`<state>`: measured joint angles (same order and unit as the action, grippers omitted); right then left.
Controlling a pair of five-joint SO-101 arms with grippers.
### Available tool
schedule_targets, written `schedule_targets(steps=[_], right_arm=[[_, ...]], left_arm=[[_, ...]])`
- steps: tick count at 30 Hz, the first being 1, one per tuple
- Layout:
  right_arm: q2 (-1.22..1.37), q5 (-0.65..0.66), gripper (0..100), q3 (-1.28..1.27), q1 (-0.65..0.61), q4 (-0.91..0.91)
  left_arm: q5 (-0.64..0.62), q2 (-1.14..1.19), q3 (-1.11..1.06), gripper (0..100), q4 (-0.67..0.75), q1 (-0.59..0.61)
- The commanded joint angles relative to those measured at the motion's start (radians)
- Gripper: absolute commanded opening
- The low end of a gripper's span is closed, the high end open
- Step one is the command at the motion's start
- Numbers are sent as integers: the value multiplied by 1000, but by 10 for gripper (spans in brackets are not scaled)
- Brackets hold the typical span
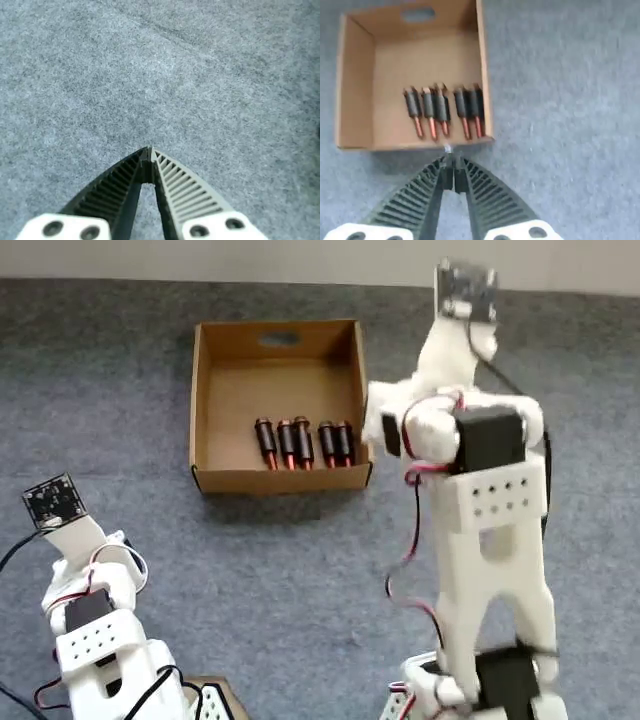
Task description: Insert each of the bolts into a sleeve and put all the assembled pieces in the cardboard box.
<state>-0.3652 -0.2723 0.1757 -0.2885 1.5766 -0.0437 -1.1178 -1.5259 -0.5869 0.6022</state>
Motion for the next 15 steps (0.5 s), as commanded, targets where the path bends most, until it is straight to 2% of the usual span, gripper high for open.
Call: schedule_targets(steps=[1, 9, 15], right_arm=[[-206, 14, 5, -306, 7, -150], [-610, 14, 5, -967, 12, -581], [-952, 14, 5, -1231, 7, -630]], left_arm=[[-8, -1, 8, 13, 15, 5], [-8, -1, 7, 13, 12, 5], [-8, -1, 7, 14, 8, -42]])
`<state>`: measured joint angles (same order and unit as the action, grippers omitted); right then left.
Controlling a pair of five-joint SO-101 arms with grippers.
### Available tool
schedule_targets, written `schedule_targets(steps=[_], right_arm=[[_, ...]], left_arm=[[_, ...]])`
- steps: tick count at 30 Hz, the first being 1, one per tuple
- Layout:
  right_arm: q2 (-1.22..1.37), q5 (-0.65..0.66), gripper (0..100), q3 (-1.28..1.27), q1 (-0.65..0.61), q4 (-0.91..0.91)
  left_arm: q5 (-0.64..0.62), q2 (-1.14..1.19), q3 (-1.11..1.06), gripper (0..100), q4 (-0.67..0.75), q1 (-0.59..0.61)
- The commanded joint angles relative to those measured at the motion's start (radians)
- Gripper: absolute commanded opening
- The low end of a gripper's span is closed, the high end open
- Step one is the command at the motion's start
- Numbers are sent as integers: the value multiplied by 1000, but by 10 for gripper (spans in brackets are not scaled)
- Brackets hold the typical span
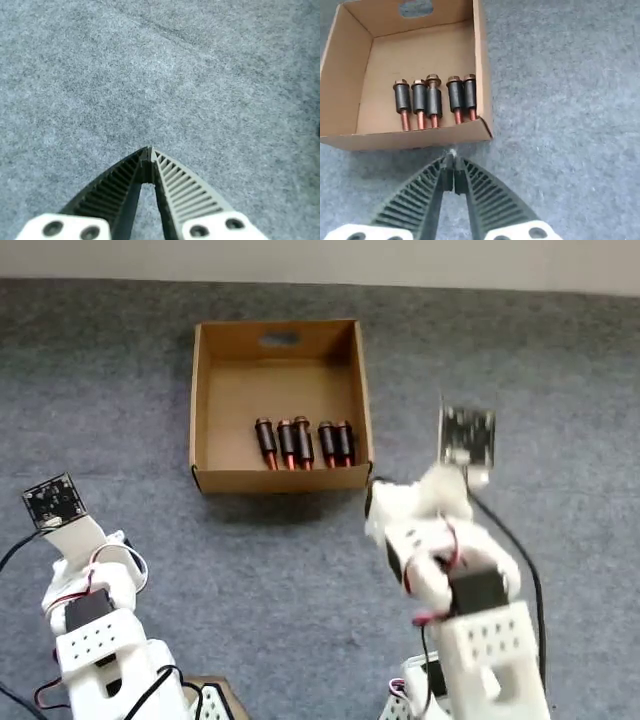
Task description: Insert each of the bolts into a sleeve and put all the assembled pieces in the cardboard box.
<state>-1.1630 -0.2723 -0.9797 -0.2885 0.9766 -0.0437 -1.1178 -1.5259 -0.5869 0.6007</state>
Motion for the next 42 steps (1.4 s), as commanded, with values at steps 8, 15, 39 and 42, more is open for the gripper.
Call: schedule_targets(steps=[8, 15, 39, 42], right_arm=[[-503, 14, 5, -328, 7, -31], [-671, 14, 5, -473, 5, -31], [-671, 14, 5, -773, 28, -136], [-671, 14, 5, -773, 28, -42]], left_arm=[[-12, -2, 65, 10, -115, -111], [-12, -4, 114, 10, -215, -127], [-8, -684, -107, 9, -476, -280], [-12, -697, -130, 12, -474, -291]])
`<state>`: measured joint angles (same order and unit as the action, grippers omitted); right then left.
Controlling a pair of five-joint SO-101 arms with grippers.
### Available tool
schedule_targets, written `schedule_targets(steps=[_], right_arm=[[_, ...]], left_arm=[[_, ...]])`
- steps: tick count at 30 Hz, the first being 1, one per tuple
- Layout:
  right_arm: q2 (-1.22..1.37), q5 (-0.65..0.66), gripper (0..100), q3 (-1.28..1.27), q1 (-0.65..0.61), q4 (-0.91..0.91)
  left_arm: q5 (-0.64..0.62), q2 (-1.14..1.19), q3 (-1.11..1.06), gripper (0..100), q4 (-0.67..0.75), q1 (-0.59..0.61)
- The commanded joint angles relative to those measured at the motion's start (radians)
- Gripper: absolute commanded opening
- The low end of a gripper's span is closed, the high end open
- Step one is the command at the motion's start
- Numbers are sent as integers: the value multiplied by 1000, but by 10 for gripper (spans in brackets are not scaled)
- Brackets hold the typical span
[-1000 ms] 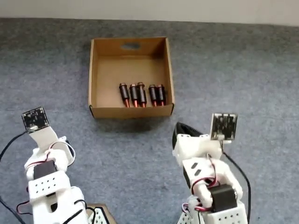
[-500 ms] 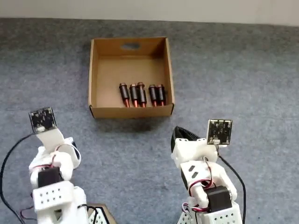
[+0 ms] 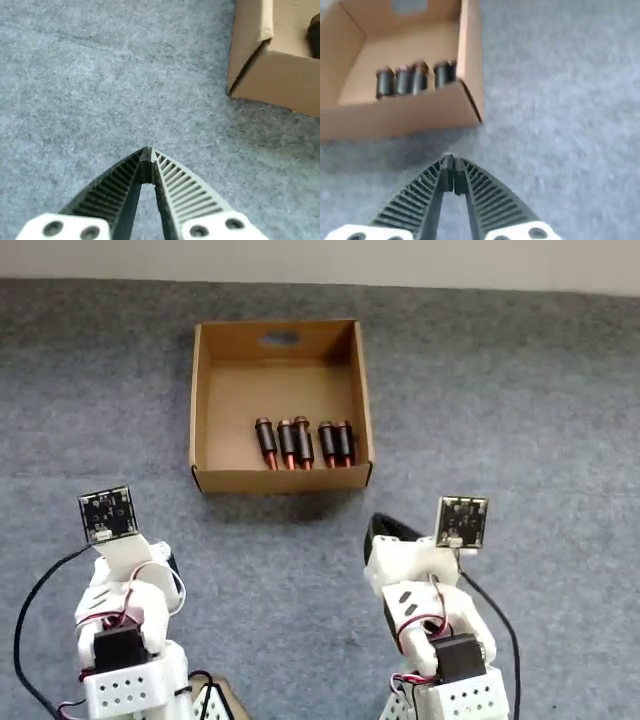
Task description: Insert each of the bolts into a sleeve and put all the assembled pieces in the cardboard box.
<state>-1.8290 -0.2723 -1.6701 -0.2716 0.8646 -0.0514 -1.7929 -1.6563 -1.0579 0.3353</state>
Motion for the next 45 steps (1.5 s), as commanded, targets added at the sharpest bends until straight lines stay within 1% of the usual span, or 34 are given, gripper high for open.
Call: schedule_targets(steps=[1, 5, 8, 12, 18, 45], right_arm=[[-5, 14, 5, -82, 12, 96], [-5, 14, 5, -91, 12, 183], [-4, 14, 5, -127, 12, 248], [-4, 14, 5, -140, 12, 381], [-5, 12, 5, -140, 16, 378], [-8, 12, 5, -140, 16, 381]], left_arm=[[-5, -22, -4, 12, -3, -48], [0, -21, -41, 11, -12, -182], [0, -21, -41, 13, -66, -222], [0, -21, -41, 11, -123, -222], [0, -21, -41, 11, -276, -222], [0, -28, -41, 11, -282, -226]])
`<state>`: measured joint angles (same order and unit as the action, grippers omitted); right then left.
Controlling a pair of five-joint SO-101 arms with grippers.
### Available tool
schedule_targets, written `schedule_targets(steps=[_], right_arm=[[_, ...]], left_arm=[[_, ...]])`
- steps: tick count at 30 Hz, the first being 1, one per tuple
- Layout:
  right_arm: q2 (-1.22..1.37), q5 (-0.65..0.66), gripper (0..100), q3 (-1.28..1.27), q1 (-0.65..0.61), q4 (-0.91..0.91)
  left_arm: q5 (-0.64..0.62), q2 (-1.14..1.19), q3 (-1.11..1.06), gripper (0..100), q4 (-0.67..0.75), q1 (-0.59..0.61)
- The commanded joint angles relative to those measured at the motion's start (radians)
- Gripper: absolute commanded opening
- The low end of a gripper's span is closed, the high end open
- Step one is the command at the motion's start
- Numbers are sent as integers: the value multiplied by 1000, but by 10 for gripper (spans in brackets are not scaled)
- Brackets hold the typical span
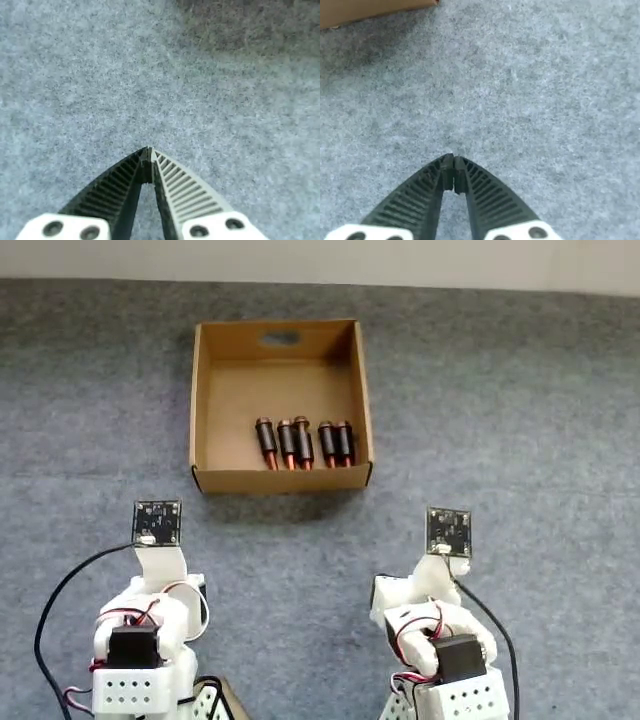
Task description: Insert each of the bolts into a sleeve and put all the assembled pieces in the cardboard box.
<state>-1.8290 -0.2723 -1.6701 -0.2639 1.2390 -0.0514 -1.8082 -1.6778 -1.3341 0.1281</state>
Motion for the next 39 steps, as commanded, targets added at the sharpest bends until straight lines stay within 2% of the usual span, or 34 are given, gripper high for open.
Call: schedule_targets(steps=[1, 7, 39], right_arm=[[-8, 12, 5, -140, 10, 7], [-8, 12, 5, -140, 62, 7], [-5, 11, 5, -140, 48, 5]], left_arm=[[0, -13, -19, 11, -6, -19], [0, -13, -19, 11, -6, -21], [0, -7, -19, 11, -3, -15]])
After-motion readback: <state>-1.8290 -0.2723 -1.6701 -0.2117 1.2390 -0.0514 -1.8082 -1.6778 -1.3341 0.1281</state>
